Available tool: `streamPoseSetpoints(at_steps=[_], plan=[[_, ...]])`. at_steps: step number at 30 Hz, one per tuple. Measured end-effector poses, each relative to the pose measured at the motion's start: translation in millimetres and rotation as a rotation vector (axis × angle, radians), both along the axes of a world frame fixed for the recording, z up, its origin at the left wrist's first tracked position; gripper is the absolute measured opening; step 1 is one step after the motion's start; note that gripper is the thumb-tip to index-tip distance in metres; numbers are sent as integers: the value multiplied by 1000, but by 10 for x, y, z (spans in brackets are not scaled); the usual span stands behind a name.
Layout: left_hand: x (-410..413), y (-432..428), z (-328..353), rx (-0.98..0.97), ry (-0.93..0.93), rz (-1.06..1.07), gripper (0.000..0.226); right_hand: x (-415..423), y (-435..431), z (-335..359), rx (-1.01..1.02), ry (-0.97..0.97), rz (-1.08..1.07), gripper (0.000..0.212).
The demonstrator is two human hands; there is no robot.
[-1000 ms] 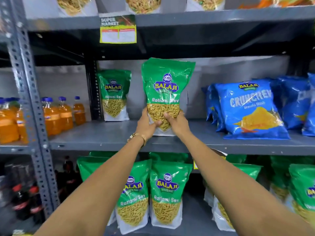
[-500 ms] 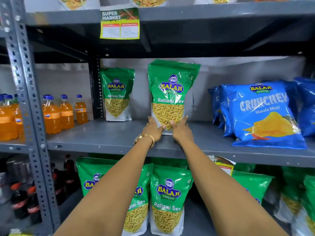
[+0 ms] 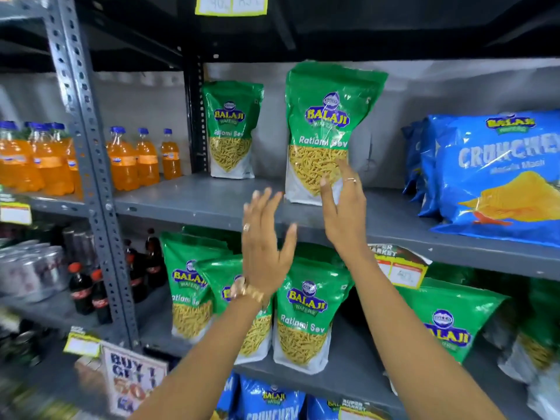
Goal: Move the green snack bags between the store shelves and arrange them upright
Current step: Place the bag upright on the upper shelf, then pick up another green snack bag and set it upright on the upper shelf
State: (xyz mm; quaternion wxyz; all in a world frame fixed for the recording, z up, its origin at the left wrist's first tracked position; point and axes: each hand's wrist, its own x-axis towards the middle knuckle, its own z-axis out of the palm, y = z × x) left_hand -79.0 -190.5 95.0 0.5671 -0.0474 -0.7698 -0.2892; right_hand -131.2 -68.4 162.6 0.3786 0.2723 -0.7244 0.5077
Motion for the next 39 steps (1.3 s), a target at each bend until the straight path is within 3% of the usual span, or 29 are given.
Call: streamPoseSetpoints(at_steps=[2,5,10,13,18,24,26,29,32,35,39], plan=[[201,-53,-556,101,16,22,57,253,-2,-319,-50,141,63,37],[443,-132,-1318,412,-116,39,80,590,-72,-997,-19,114,126,27],[526,-347,-1918,775,-378,-48,135,818,-272,-2133,80,-436,205,25],[400,-569,-2055,874,-654,-115,147,739,-370,-2523,137,-729,237,35],[247,-876,-2337,746,-858,-48,114,594,-562,-2741,138,-922,160,34],[385,-1131,-2517,686,-763,-139,70,643,-811,-2827,47,-938,77,40],[435,-1193,-2546,663,-756,-118,65,684,-925,-2848,51,-942,110,45],[554,-1309,-2570,643,-746,-146,51,745,-1048,-2840,63,-936,173,69],[777,-1435,-2518,613,-781,-257,34,874,-1093,-2846,68,-835,223,70],[1002,-1533,-2381,589,-761,-312,28,1115,-1147,-2839,6,-756,215,61],[1224,-1643,-1875,444,-688,-342,41,1420,-1207,-2593,-83,-589,140,58]])
